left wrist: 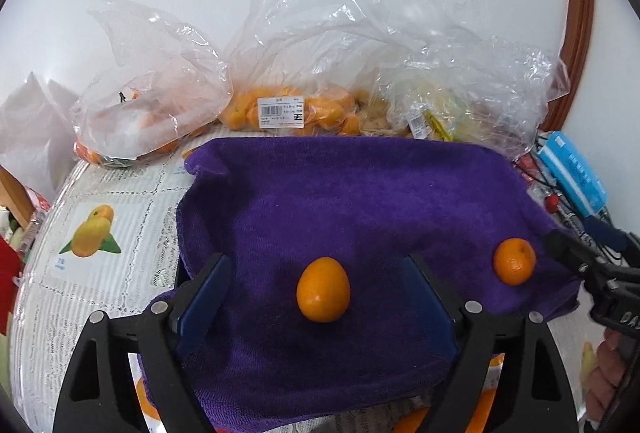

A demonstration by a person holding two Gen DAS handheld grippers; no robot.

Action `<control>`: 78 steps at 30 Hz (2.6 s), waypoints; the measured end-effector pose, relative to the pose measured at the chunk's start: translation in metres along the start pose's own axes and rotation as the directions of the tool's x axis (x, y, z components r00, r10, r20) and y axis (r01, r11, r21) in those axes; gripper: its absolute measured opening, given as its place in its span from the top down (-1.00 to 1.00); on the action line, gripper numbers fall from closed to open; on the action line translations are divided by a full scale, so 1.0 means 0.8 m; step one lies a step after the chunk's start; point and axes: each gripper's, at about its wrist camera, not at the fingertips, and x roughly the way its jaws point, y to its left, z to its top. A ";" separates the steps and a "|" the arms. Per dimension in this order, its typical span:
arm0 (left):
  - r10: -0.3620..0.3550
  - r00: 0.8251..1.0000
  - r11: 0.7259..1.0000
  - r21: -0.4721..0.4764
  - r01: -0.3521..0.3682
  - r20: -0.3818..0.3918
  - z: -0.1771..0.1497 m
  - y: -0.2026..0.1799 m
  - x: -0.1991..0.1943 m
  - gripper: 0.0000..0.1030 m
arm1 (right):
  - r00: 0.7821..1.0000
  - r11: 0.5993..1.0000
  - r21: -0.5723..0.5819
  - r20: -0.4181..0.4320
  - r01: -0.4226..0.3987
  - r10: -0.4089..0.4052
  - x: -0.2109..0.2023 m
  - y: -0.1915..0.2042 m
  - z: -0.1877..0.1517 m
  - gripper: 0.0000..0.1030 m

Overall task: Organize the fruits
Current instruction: 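Open both tools to drop the oranges onto the purple towel, then withdraw both open tools from the towel toward the fruit row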

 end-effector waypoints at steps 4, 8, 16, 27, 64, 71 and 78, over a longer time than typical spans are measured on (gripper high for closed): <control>-0.001 1.000 1.000 -0.014 0.001 0.001 0.000 0.002 -0.002 -0.71 | 0.999 0.999 0.031 0.023 -0.036 0.035 -0.003 -0.010 0.000 -0.94; -0.001 1.000 1.000 -0.027 0.001 0.003 0.002 0.007 -0.004 -0.74 | 0.994 0.991 0.079 0.033 -0.106 0.104 -0.005 -0.023 0.002 -0.94; -0.079 0.996 0.997 -0.014 0.080 0.045 0.001 0.005 -0.016 -0.74 | 0.998 0.999 0.033 0.051 -0.029 0.027 -0.010 -0.020 0.001 -0.94; -0.104 0.988 0.995 0.002 0.104 0.114 0.006 -0.003 -0.062 -0.71 | 0.995 0.999 0.027 0.099 -0.036 0.033 -0.052 0.002 -0.007 -0.94; -0.049 0.995 0.999 -0.012 0.050 0.092 -0.113 0.024 -0.225 -0.71 | 0.986 0.994 0.110 0.165 -0.025 0.007 -0.238 -0.020 -0.116 -0.91; -0.034 0.998 0.998 -0.049 0.037 0.060 -0.122 0.048 -0.208 -0.71 | 0.991 0.988 0.139 0.128 -0.067 0.049 -0.212 -0.015 -0.115 -0.78; -0.039 0.999 0.997 -0.069 0.041 0.031 -0.126 0.067 -0.183 -0.69 | 0.997 0.992 0.109 -0.029 -0.061 0.065 -0.161 -0.003 -0.119 -0.35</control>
